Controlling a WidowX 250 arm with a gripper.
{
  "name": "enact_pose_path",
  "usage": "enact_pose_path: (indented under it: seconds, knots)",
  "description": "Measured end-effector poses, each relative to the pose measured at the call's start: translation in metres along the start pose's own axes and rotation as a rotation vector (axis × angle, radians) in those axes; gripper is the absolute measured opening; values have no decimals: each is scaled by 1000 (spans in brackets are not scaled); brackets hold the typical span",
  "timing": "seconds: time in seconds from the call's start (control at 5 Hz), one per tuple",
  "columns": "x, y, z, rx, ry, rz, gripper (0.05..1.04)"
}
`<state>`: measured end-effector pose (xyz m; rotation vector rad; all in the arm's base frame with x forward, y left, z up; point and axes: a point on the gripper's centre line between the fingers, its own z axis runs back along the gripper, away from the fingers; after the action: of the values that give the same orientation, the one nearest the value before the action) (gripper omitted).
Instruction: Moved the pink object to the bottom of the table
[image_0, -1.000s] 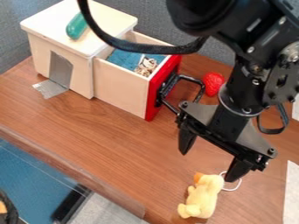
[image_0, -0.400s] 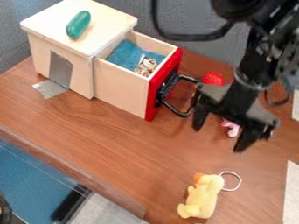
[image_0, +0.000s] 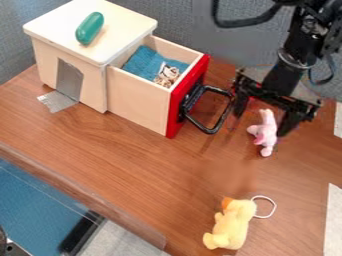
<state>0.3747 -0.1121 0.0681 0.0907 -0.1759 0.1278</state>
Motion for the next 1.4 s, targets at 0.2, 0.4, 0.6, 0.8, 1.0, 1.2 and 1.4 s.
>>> enact_pose_path:
  seconds: [0.2,0.4,0.6,0.8,1.0,1.2,1.4]
  knots:
    - [26,-3,-18,9,-7,24,1001]
    - [39,-11,-40,1,23,40,1001]
    - [40,-16,-63,23,66,43,1001]
    - [33,-11,-78,67,100,62,948]
    - [29,-12,-82,52,96,76,672]
    - [28,-9,-73,46,88,62,454]
    - [28,-4,-27,-2,10,72,394]
